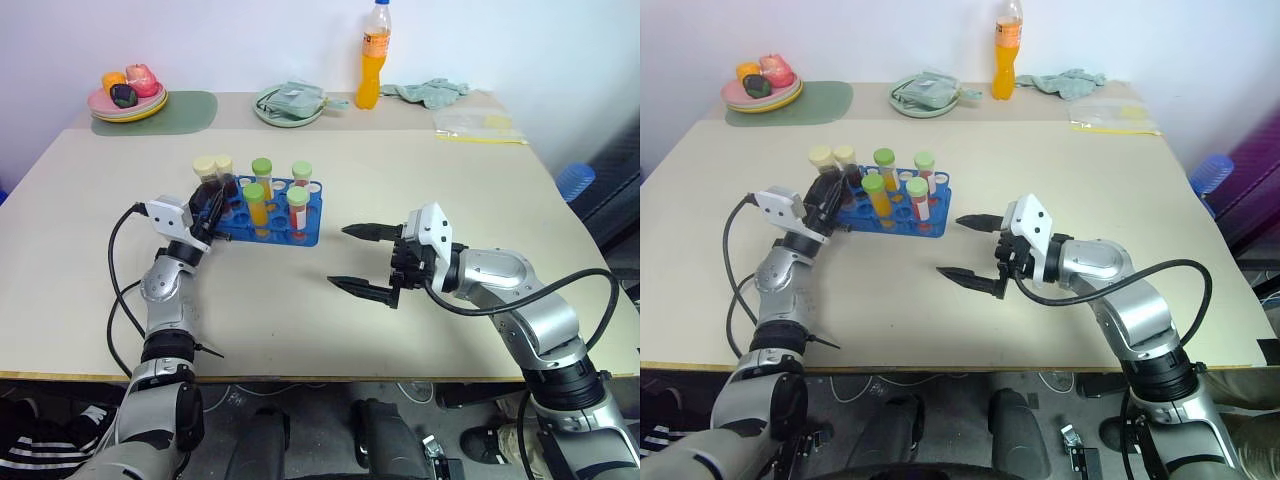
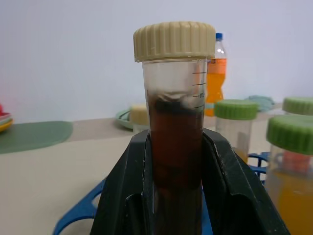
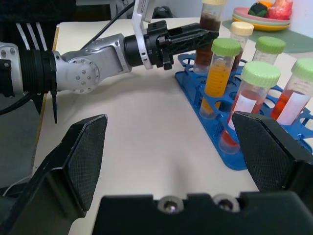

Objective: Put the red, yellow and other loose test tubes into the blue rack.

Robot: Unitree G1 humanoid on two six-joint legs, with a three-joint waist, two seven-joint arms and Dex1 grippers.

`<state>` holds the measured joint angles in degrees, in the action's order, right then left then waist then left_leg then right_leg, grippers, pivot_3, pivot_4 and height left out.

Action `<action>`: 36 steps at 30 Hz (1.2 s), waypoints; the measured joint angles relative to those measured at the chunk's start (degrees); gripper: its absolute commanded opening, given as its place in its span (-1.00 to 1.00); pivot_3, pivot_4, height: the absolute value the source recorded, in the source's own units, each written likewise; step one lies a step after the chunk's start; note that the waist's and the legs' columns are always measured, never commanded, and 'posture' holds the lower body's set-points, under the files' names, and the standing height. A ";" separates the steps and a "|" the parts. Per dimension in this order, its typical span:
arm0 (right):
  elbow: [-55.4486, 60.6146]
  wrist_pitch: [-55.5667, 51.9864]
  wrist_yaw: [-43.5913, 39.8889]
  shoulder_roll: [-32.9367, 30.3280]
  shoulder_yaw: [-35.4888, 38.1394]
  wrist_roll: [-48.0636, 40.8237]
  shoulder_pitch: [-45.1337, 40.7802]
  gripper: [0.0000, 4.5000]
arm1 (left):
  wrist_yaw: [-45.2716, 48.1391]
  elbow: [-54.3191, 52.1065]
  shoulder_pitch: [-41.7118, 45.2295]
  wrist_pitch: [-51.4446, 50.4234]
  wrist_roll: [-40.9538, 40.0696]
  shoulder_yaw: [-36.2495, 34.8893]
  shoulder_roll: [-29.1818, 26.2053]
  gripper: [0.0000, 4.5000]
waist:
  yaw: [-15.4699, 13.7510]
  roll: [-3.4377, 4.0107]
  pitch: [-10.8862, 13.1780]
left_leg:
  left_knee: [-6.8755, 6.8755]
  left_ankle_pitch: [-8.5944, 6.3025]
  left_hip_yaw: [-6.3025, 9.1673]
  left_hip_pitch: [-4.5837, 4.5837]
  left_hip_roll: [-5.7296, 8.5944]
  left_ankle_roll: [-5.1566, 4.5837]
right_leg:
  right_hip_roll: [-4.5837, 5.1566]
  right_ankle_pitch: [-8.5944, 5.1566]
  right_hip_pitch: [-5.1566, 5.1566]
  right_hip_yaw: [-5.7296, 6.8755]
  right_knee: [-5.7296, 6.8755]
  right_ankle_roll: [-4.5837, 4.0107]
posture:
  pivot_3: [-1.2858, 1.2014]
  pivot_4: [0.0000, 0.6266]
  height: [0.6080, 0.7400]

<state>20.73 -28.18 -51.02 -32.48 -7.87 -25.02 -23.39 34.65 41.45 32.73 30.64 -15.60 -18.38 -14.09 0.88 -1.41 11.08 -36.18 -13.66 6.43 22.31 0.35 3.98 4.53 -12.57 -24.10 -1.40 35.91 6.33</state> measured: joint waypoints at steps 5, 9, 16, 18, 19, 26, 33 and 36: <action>-0.15 0.74 -0.08 -0.02 0.00 0.44 0.00 1.00 | -1.21 -1.36 -1.17 0.24 -0.13 0.19 0.65 -0.65 | -0.01 0.03 -0.02 | 0.01 0.00 0.00 -0.02 0.00 0.00 | 0.00 0.00 0.03 0.00 0.00 0.00 | 0.03 -0.52 1.00; -0.20 1.02 -0.07 -0.03 0.00 0.72 0.00 1.00 | -2.95 -2.09 -1.90 0.32 -0.08 0.18 0.65 -0.65 | 0.01 0.03 -0.02 | 0.02 0.00 0.00 -0.04 0.00 0.00 | 0.00 0.00 0.04 0.00 -0.01 0.00 | 0.03 -0.52 1.00; -0.29 1.07 0.35 0.11 0.00 1.27 -0.24 1.00 | -3.00 -0.36 -3.18 -0.22 0.13 1.28 -0.35 -0.65 | 0.18 0.03 -0.01 | 0.04 0.00 0.00 -0.03 0.00 0.00 | -0.01 -0.01 0.03 0.01 -0.03 0.00 | 0.03 -0.52 1.00; -0.35 1.07 0.43 0.15 0.00 1.28 -0.45 1.00 | -2.73 -0.37 -3.18 -0.32 0.10 1.38 -0.45 -0.65 | 0.16 0.03 -0.01 | 0.04 0.00 0.00 -0.03 0.00 0.00 | -0.01 -0.01 0.03 0.01 -0.03 -0.01 | 0.03 -0.52 1.00; -0.39 1.08 0.48 0.19 0.00 1.29 -0.57 1.00 | -2.21 -0.43 -3.18 -0.95 -0.17 1.44 -0.49 -0.65 | 0.13 0.03 -0.01 | 0.04 0.00 0.00 -0.03 0.00 0.00 | -0.01 -0.01 0.03 0.01 -0.03 -0.01 | 0.03 -0.52 1.00; -0.80 1.29 0.66 0.51 -0.05 1.62 -0.79 1.00 | -0.83 -1.01 -3.23 -4.74 -1.29 1.86 -1.44 0.89 | 0.04 0.03 -0.01 | 0.04 0.00 0.00 -0.02 0.00 0.00 | -0.01 -0.01 0.03 0.01 -0.06 -0.01 | 0.03 -0.52 1.00; -2.93 3.31 -0.15 0.58 -0.17 1.97 -1.24 1.00 | 2.95 -13.69 -10.52 -13.36 -6.13 1.03 -8.74 0.98 | 0.66 0.06 0.01 | 0.17 0.00 0.00 -0.04 -0.03 0.00 | -0.02 -0.01 0.00 0.00 -0.10 -0.02 | 0.03 -0.52 1.00; -4.33 4.26 -0.88 0.35 -0.10 2.35 -1.07 1.00 | 7.71 -20.13 -15.97 -20.94 -10.09 -0.95 -15.93 0.98 | 0.83 0.07 0.01 | 0.17 0.00 0.00 -0.01 -0.05 0.00 | -0.04 -0.11 -0.04 0.00 -0.10 -0.21 | 0.03 -0.52 1.00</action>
<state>16.40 -23.93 -51.89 -32.13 -7.96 -22.67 -24.46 42.36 21.32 16.75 9.70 -25.70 -19.33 -30.03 1.71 -1.34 11.09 -36.01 -13.67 6.43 22.30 0.30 3.98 4.49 -12.68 -24.15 -1.40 35.81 6.12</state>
